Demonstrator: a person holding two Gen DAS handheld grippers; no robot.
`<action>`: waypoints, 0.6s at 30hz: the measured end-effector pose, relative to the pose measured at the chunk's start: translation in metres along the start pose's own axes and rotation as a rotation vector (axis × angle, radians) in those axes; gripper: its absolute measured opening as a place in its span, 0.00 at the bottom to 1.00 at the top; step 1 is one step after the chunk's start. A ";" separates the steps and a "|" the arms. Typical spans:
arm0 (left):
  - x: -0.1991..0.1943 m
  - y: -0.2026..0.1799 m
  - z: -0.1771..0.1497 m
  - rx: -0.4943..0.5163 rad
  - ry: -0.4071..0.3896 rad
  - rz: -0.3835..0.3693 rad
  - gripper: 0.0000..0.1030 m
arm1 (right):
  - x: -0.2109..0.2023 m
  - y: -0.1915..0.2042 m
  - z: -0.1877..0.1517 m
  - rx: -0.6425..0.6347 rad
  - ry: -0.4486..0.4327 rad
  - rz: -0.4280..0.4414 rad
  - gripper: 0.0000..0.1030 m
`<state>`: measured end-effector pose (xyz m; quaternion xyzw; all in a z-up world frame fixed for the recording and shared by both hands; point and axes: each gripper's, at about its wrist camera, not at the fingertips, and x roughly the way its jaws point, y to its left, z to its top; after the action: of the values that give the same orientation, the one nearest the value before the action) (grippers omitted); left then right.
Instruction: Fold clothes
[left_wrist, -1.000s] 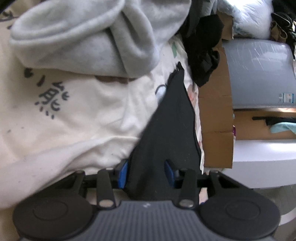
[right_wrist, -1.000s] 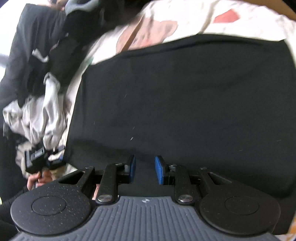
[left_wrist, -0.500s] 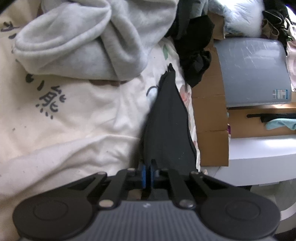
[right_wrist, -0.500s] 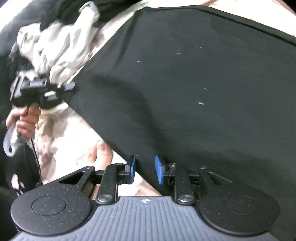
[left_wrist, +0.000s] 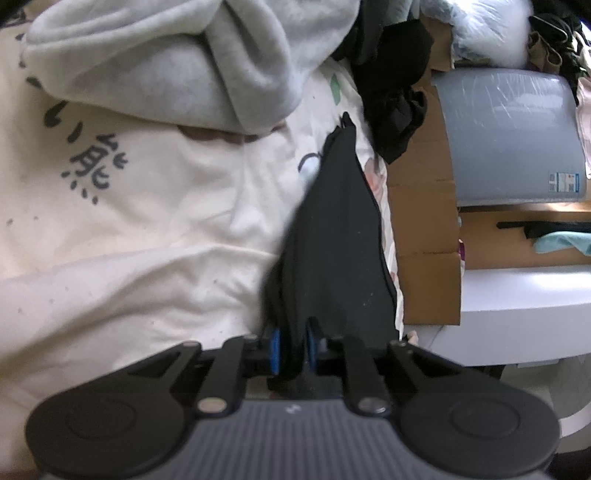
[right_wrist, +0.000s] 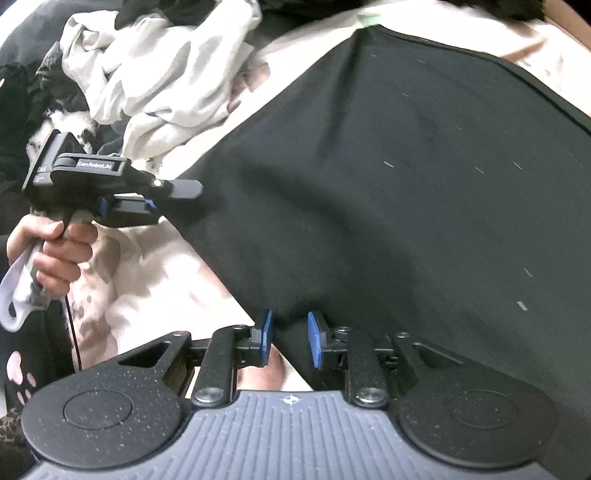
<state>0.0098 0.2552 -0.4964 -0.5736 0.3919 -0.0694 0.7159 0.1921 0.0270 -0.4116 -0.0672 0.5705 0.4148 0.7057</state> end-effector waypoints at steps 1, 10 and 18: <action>-0.001 0.000 0.000 0.000 -0.004 0.001 0.11 | 0.003 0.003 0.003 -0.005 0.003 -0.003 0.21; -0.008 0.006 0.003 -0.007 -0.027 0.022 0.06 | 0.020 0.022 0.013 -0.023 0.008 -0.030 0.22; -0.012 0.008 0.004 0.018 -0.049 0.046 0.04 | 0.011 0.023 0.015 -0.046 0.024 -0.034 0.22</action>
<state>0.0017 0.2672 -0.4975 -0.5596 0.3867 -0.0422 0.7318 0.1881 0.0559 -0.4073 -0.0979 0.5681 0.4149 0.7040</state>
